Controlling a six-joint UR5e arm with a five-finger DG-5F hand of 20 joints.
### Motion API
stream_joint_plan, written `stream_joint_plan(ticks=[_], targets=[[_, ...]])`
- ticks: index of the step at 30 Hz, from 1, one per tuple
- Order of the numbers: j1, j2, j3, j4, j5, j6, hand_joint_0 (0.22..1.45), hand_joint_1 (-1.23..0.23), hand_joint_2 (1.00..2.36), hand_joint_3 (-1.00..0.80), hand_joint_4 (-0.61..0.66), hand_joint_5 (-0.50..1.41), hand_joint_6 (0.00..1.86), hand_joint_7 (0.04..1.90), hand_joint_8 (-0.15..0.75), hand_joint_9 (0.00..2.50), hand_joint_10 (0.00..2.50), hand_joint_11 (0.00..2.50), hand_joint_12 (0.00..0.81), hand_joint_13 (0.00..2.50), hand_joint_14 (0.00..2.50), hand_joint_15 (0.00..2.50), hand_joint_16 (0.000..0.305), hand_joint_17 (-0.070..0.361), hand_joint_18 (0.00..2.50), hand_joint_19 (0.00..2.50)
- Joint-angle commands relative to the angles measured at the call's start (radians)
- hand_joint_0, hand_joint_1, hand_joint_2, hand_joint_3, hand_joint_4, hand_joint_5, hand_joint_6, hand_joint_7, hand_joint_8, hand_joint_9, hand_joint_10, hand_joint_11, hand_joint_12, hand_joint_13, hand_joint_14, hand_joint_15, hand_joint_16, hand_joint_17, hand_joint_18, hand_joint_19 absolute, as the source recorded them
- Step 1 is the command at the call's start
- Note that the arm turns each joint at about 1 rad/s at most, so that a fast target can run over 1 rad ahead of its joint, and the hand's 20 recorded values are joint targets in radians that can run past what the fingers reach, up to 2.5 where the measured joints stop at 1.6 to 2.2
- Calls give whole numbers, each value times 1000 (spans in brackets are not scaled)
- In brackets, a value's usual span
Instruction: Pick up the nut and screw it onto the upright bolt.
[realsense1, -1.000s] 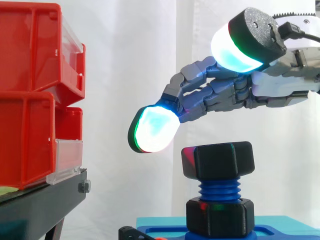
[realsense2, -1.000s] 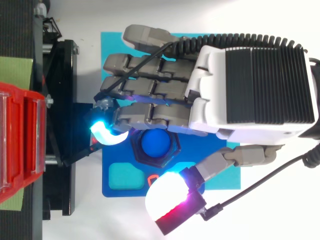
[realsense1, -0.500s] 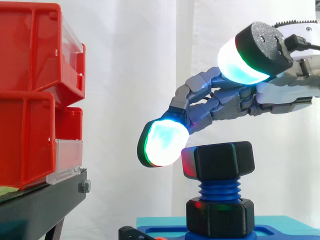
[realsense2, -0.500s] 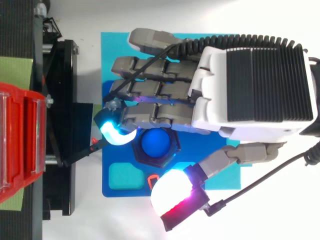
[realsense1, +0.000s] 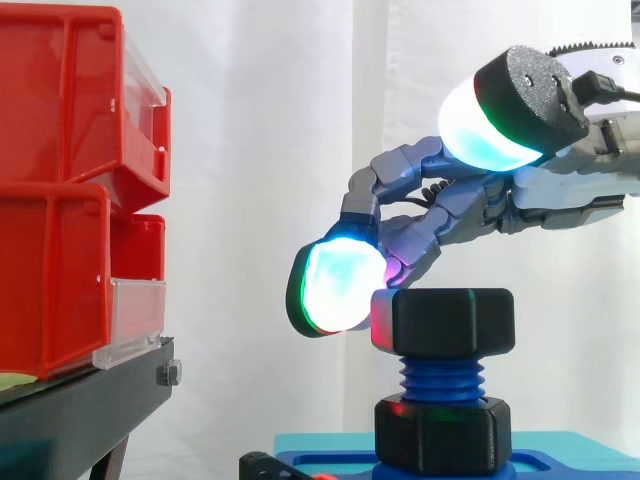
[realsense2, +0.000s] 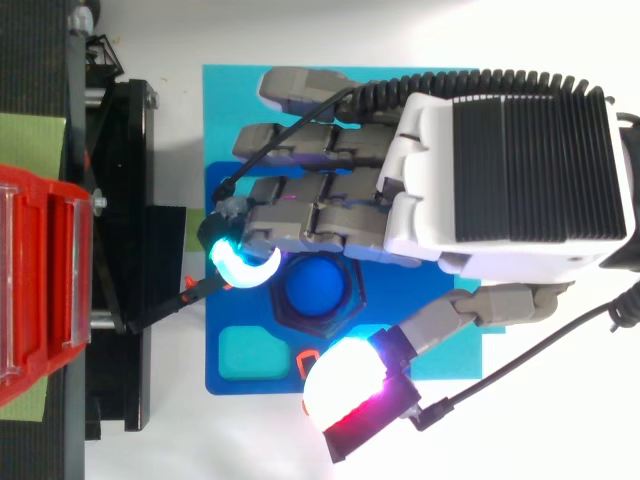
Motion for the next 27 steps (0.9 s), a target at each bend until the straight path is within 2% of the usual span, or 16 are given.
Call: stream_joint_plan(ticks=[1,8,16,22,23,27], targets=[[-3,1,1,0,-3,0,464,-162,1000,-500,260,-39,506,1182,297,686,0,0,343,435,0,0,37,84,83,0],[-20,1,1,0,-10,0,474,-182,1000,-500,224,-9,505,1343,305,795,0,0,329,528,0,0,34,77,196,0],[-46,1,1,0,-41,-2,479,-199,1000,-500,160,33,503,1459,311,962,0,0,313,622,0,0,33,74,302,0],[-63,1,1,-3,-52,-3,484,-215,1000,-500,111,71,501,1489,275,1193,0,0,280,749,0,0,30,67,446,0],[-72,1,1,-14,-53,-3,485,-221,1000,-500,102,78,501,1504,262,1262,0,0,268,785,0,0,30,67,503,0],[-83,1,-1,-32,-56,-3,490,-251,1000,-500,74,95,504,1516,180,1424,0,0,232,875,0,0,26,58,595,0]])
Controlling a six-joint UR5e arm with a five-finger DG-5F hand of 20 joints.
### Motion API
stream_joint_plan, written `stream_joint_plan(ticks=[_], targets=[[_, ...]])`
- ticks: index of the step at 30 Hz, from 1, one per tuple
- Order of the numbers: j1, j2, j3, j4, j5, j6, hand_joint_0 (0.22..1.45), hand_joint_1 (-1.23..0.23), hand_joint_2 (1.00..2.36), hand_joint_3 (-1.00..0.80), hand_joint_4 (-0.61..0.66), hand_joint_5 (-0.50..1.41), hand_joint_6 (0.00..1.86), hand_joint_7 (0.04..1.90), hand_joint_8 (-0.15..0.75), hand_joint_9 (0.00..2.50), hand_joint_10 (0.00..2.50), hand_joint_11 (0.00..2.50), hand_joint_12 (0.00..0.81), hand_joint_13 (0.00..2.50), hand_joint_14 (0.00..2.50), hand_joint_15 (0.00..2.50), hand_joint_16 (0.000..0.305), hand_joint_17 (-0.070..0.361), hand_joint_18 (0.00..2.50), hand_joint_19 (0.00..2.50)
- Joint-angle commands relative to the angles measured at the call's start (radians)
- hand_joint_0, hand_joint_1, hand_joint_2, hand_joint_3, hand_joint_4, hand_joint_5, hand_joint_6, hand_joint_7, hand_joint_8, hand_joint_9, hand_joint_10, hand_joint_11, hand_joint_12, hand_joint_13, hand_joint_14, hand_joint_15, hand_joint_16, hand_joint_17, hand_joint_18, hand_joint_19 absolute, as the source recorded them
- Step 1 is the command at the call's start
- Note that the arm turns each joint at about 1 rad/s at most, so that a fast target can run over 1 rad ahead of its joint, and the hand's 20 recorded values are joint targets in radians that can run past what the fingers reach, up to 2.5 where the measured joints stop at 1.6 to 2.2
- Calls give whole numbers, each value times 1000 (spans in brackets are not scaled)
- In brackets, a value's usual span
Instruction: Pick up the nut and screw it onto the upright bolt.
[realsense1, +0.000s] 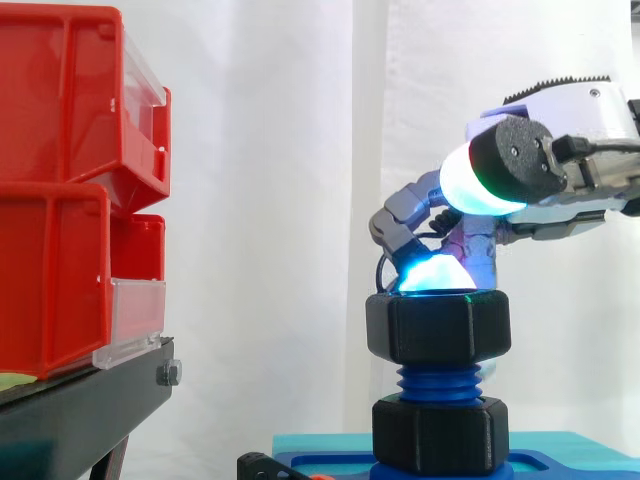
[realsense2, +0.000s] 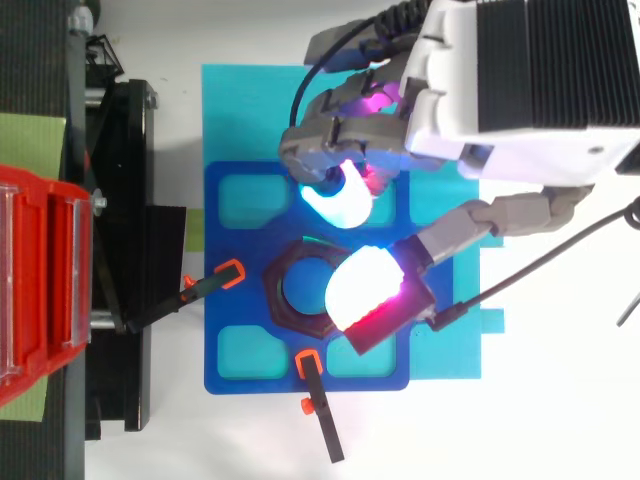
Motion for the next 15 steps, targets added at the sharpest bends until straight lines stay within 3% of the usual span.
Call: stream_joint_plan(ticks=[1,7,10,12,15], targets=[[-12,1,0,-20,-5,0,490,-251,1000,-500,73,96,504,1520,175,1428,0,0,229,880,0,0,26,58,604,0],[-24,6,0,-48,-21,0,488,-262,1000,-500,53,98,519,1504,134,1551,0,0,205,962,0,0,23,53,698,0],[-29,18,7,-49,-21,-2,481,-244,1000,-500,57,87,501,1530,183,1524,0,0,221,943,0,0,25,57,695,0],[-30,21,20,-49,-21,-5,474,-216,1000,-500,161,25,505,1321,261,1398,0,0,263,882,0,0,31,69,612,0],[-39,20,92,-94,-34,-6,478,-220,1000,-500,165,22,506,1297,264,1374,0,0,274,857,0,0,32,72,583,0]])
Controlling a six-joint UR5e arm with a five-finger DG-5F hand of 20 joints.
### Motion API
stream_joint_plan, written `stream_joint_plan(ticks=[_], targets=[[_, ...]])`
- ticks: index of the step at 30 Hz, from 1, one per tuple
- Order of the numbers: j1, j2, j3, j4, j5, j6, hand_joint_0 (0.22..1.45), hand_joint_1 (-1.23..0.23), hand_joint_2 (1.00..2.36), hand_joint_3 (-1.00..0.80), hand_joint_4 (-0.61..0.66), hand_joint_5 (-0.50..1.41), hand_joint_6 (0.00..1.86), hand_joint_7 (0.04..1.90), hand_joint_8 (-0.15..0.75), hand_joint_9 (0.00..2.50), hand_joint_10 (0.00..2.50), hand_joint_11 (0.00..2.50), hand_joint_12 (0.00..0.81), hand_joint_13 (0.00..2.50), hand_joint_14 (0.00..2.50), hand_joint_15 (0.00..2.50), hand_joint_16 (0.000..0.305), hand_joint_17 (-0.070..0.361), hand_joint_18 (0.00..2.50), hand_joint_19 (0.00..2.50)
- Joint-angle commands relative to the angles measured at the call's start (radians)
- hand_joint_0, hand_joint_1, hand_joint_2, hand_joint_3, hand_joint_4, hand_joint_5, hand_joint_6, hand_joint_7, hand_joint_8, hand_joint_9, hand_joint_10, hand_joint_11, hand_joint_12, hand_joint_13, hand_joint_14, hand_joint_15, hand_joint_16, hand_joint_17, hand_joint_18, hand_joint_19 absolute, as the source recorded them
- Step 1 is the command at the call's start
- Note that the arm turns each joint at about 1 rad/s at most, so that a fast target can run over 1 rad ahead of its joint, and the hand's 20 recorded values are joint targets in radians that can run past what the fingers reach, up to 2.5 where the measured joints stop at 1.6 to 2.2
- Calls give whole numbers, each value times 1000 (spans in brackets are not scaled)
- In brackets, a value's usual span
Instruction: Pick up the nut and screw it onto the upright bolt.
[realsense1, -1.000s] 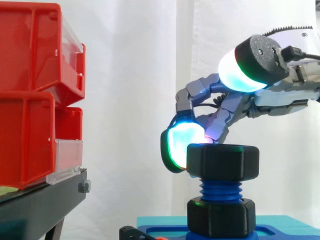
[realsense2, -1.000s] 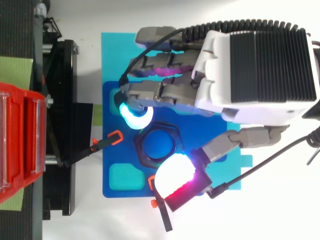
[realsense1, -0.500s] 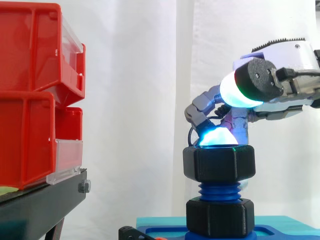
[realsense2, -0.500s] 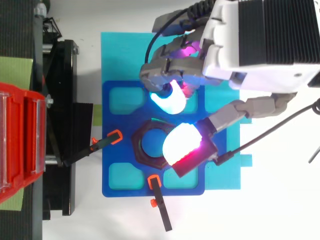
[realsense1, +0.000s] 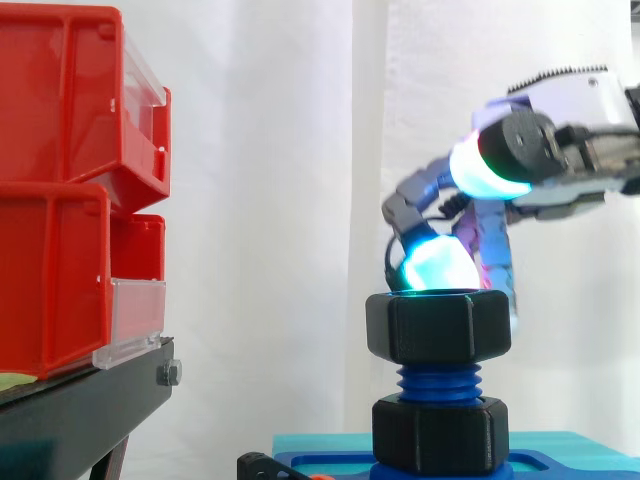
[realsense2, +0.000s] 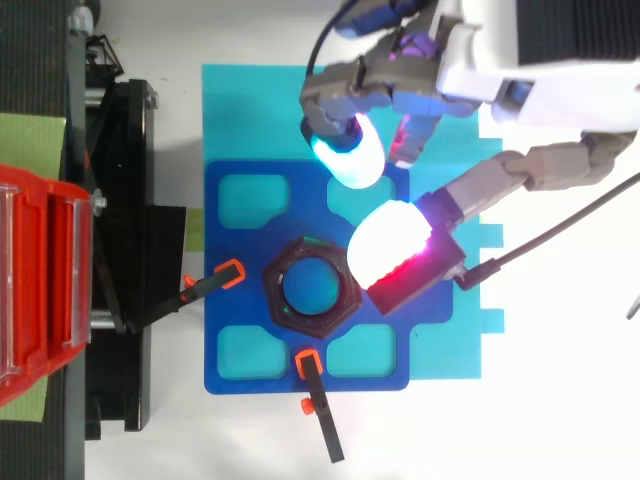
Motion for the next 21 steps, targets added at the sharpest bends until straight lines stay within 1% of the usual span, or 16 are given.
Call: stream_joint_plan(ticks=[1,2,3,4,5,6,9,11,13,14,15,17,19,20,21], targets=[[-8,1,93,-57,-21,-5,478,-223,1000,-500,182,19,506,1290,269,1373,0,0,275,853,0,0,32,72,576,0],[-8,1,105,-66,-26,-7,478,-227,1000,-500,195,16,506,1258,270,1365,0,0,278,845,0,0,33,73,561,0],[-8,-1,128,-78,-36,-19,477,-231,1000,-500,218,7,506,1203,270,1351,0,0,282,835,0,0,33,74,549,0],[-8,-1,128,-78,-36,-19,475,-235,1000,-500,229,6,506,1184,262,1329,0,0,285,828,0,0,33,75,544,0],[-9,1,134,-77,-47,-34,474,-238,1000,-500,256,-10,506,1096,266,1311,0,0,288,803,0,0,34,77,528,0],[-9,1,134,-72,-50,-39,473,-240,1000,-500,280,-24,505,1008,264,1298,0,0,291,800,0,0,35,80,510,0],[-11,-3,133,-52,-58,-54,468,-249,1000,-500,264,-44,504,844,257,1218,0,0,291,736,0,0,38,84,456,0],[-11,-6,128,-31,-58,-56,464,-251,1000,-500,261,-53,503,794,250,1186,0,0,294,715,0,0,39,89,443,0],[-6,-6,105,1,-64,-54,459,-247,1000,-500,249,-60,503,755,250,1140,0,0,299,689,0,0,41,92,422,0],[-3,-6,84,26,-66,-53,457,-245,1000,-500,250,-71,502,720,244,1104,0,0,304,667,0,0,42,94,396,0],[1,-6,53,72,-66,-50,456,-243,1000,-500,238,-78,502,702,242,1073,0,0,306,651,0,0,42,95,381,0],[4,-6,29,110,-66,-44,453,-241,1000,-500,229,-94,502,664,234,980,0,0,313,620,0,0,43,97,355,0],[11,-6,-21,181,-64,-31,451,-240,1000,-500,219,-104,502,643,236,941,0,0,317,588,0,0,44,99,322,0],[21,-6,-53,250,-61,-13,449,-235,1000,-500,214,-114,501,634,234,905,0,0,322,560,0,0,45,101,304,0],[23,-6,-56,257,-62,-10,446,-228,1000,-500,203,-119,501,626,234,863,0,0,327,542,0,0,45,101,294,0]])
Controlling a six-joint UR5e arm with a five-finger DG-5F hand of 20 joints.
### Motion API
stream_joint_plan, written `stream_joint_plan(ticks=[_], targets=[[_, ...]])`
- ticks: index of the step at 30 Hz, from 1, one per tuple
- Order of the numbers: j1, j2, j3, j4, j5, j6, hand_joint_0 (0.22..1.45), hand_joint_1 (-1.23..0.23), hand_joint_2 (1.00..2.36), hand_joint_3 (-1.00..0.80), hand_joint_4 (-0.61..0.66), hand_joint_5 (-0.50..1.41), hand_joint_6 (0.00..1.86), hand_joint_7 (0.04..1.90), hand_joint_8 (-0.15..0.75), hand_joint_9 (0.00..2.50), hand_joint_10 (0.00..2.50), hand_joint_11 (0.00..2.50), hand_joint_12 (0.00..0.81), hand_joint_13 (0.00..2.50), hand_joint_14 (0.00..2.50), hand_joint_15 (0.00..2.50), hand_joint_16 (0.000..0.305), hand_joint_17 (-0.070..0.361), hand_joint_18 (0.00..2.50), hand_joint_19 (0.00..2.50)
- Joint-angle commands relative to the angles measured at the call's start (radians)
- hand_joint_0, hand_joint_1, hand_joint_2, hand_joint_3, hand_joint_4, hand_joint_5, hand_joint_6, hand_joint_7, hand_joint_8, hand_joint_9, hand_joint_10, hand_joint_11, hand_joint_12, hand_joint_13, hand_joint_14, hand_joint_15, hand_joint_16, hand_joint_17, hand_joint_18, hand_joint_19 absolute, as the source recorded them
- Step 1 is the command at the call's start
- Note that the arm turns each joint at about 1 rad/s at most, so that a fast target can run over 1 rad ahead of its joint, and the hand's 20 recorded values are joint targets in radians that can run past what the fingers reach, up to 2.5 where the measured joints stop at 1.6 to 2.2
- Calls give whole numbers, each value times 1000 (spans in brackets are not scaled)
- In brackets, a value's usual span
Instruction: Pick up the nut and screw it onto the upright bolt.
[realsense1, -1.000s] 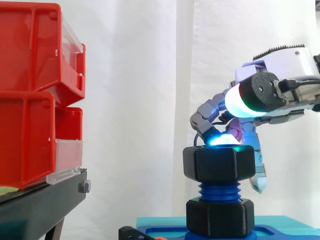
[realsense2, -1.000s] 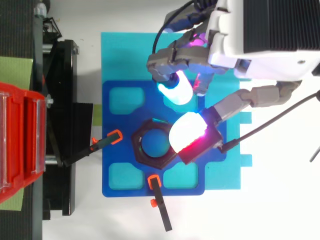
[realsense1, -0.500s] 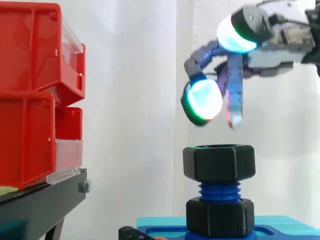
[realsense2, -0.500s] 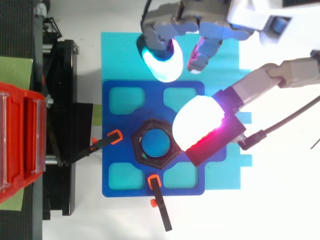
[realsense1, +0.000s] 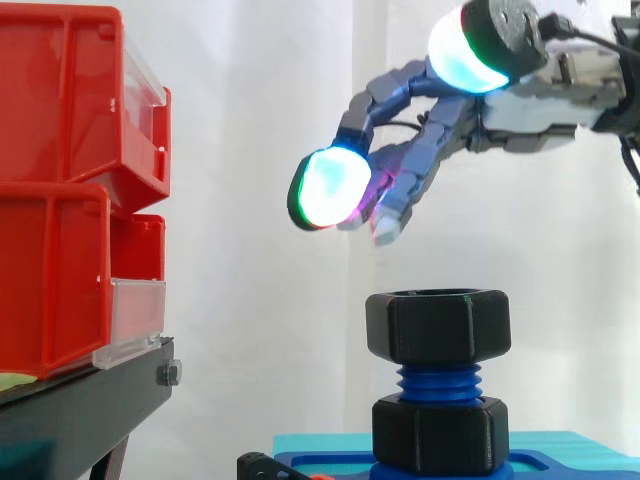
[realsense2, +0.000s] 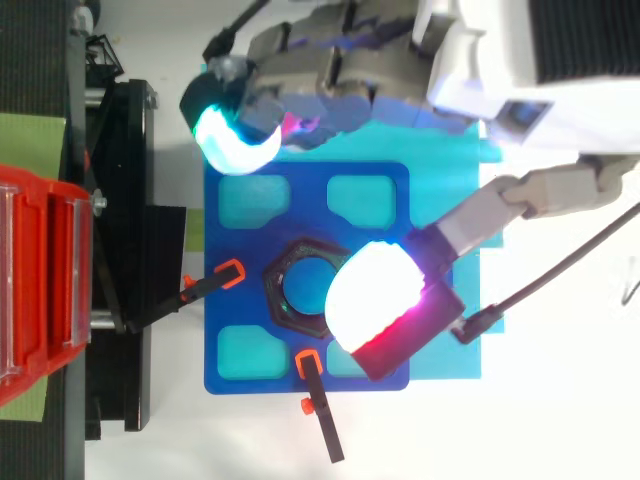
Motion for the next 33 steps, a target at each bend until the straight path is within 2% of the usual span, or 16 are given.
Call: stream_joint_plan(ticks=[1,6,18,21,24,33], targets=[[15,0,-63,137,3,28,446,-227,1000,-500,203,-120,501,626,231,855,0,0,327,534,0,0,45,102,282,0],[24,0,-66,120,4,31,445,-211,1000,-500,194,-129,502,618,230,780,0,0,333,497,0,0,47,107,253,0],[40,0,-66,83,3,31,447,-202,1000,-500,198,-123,501,631,236,781,0,0,336,501,0,0,48,108,262,0],[44,0,-85,74,1,32,447,-198,1000,-500,199,-123,501,629,236,782,0,0,335,499,0,0,48,108,263,0],[46,0,-106,89,1,45,447,-196,1000,-500,194,-127,501,627,235,767,0,0,335,496,0,0,48,108,261,0],[55,0,-106,104,4,57,444,-200,1000,-500,160,-154,501,605,224,633,0,0,337,380,0,0,46,104,143,0]])
